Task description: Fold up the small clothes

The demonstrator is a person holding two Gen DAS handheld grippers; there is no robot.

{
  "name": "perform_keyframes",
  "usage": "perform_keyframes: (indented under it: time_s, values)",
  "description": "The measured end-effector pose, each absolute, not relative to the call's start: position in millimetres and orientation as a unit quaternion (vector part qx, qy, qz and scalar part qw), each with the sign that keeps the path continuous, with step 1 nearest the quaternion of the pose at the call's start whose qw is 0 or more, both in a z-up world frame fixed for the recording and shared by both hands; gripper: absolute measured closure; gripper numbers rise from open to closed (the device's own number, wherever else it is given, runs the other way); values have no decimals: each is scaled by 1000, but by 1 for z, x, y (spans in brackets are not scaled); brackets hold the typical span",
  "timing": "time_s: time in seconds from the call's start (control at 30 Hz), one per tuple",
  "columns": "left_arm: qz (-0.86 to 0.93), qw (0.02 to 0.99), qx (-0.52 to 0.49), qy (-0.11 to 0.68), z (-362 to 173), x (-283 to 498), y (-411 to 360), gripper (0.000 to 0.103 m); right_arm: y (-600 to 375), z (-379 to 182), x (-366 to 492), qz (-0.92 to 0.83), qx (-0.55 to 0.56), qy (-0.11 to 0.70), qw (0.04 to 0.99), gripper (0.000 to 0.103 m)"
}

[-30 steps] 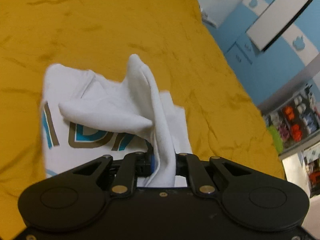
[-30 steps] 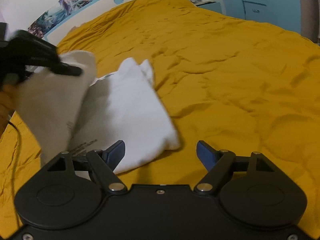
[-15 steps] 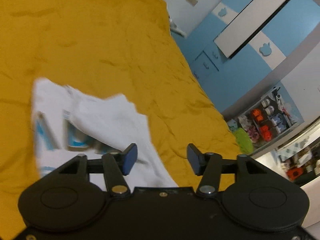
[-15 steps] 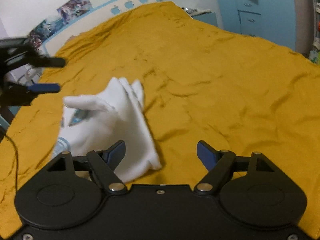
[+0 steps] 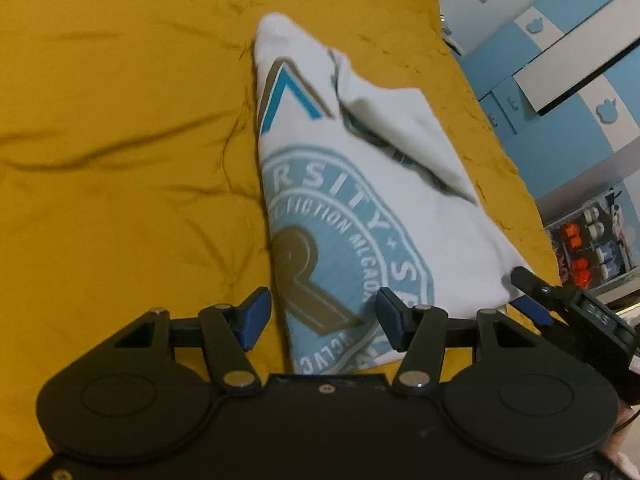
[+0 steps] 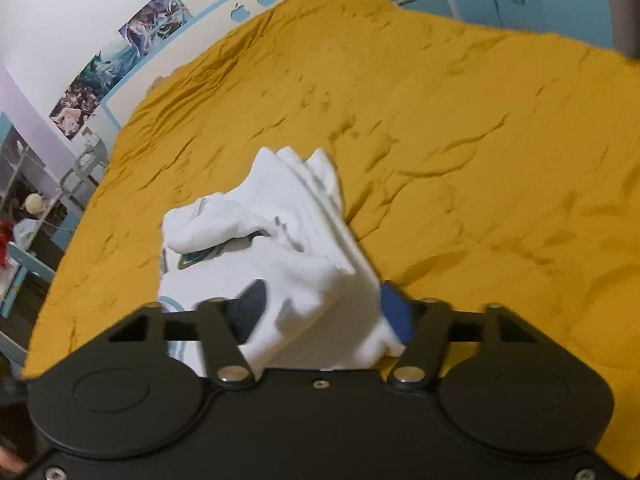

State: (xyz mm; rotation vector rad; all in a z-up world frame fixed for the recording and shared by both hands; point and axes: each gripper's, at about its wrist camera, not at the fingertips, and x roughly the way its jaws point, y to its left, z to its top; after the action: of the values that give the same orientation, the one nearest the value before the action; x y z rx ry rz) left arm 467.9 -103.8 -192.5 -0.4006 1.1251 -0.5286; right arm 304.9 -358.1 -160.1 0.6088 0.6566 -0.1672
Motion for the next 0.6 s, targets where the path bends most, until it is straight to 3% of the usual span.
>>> perform_keyframes:
  time_s: [0.07,0.27,0.53,0.6]
  values:
    - [-248,794,-186,524,-194,470,-107,45,-358,-163,310,-64,311,333,888,97]
    - [-265,801,-173,507,-173,475,-104,45,-350,-138,279,-51,330,296,895,99]
    - [-272,796,-148,520,-191,474,-118,43,-371,-200,284,-69,347,340,871,98]
    - [-274,799,-136,517,-197,474,-121,41,-372,-191,279,-58,331,333,881,82]
